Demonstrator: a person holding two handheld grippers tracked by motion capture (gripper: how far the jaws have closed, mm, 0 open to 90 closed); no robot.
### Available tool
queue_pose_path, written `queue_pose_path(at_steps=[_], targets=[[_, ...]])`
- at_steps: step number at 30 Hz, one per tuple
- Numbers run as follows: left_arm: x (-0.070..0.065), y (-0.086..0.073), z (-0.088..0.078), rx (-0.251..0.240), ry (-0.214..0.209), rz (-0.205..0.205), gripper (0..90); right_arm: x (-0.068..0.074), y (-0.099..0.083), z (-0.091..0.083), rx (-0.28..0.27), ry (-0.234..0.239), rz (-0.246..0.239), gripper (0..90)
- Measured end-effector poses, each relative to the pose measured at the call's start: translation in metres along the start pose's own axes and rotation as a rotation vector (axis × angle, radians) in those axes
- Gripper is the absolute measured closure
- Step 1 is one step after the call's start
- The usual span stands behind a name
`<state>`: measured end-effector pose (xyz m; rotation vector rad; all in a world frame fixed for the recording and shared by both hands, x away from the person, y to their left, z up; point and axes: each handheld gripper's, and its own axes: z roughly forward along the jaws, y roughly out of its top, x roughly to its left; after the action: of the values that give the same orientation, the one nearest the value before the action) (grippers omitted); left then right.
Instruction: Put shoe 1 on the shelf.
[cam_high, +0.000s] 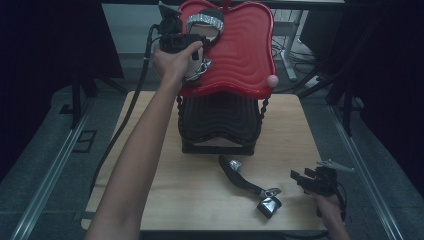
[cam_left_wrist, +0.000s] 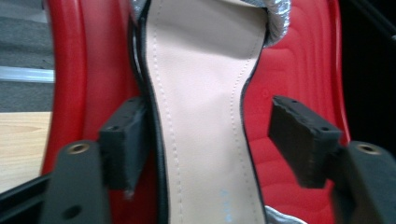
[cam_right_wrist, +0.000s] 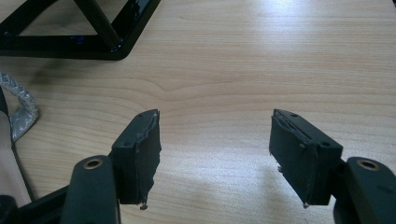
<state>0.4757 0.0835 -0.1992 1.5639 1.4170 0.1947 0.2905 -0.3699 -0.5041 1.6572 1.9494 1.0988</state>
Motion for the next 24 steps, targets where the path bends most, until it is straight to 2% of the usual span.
queue_pose_path(at_steps=[1,6,9,10,14,16,20,23,24], targets=[[0.000,0.000,0.000,0.001,-0.010,0.000,23.0,0.000,0.000,0.000,0.002,0.002,-0.001,33.5],[0.006,0.003,0.002,0.005,-0.063,-0.006,18.5,0.000,0.000,0.000,0.002,0.003,-0.001,33.5],[0.006,0.004,0.003,0.007,-0.054,0.007,16.2,0.000,0.000,0.000,0.002,0.003,0.000,33.5],[0.004,0.005,0.004,0.008,-0.040,0.012,15.2,0.000,0.000,0.001,0.002,0.005,-0.003,33.5],[0.005,0.008,0.004,0.008,-0.038,-0.001,13.6,0.000,0.000,0.001,0.006,0.006,-0.003,33.5],[0.008,0.011,0.000,-0.006,-0.042,-0.019,13.6,0.000,0.000,0.001,0.007,0.007,-0.004,33.4],[0.017,0.018,-0.011,-0.048,-0.020,-0.029,13.5,-0.001,0.000,0.000,0.002,0.006,-0.002,33.4],[0.023,0.018,-0.022,-0.057,-0.071,-0.029,14.7,-0.002,0.000,0.001,0.003,0.006,0.006,33.3],[0.023,0.018,-0.022,-0.057,-0.071,-0.029,15.7,-0.003,0.000,0.001,0.004,0.005,0.005,33.3]])
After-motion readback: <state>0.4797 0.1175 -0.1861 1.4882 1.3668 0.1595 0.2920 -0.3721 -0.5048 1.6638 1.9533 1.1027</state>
